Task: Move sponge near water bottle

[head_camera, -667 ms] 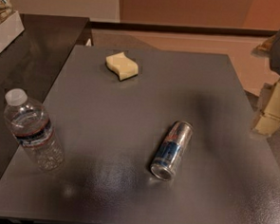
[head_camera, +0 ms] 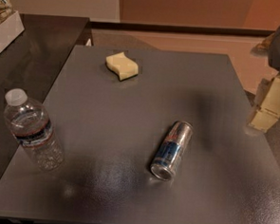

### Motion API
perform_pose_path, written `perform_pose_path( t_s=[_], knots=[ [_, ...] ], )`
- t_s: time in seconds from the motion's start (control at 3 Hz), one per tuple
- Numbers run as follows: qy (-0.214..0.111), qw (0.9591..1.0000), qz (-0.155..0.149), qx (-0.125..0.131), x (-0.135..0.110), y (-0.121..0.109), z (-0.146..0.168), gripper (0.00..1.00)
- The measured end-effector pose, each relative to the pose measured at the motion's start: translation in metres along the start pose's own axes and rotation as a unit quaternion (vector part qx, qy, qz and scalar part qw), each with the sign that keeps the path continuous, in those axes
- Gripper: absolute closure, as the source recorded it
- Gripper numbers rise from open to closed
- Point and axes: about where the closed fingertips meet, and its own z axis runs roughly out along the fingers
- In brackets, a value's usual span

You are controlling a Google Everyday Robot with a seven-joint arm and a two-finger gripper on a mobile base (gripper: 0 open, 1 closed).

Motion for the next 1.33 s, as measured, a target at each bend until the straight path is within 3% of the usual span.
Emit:
perform_pose_path(
  t_s=[0.67, 1.0, 1.33],
  knots=[
    [-0.058, 0.9973, 0.039, 0.022, -0.078, -0.017, 0.017, 0.00],
    [-0.073, 0.9939, 0.072, 0.041, -0.118, -0.036, 0.039, 0.00],
    [-0.082, 0.9903, 0.106, 0.035, -0.153, -0.054, 0.065, 0.00]
  ],
)
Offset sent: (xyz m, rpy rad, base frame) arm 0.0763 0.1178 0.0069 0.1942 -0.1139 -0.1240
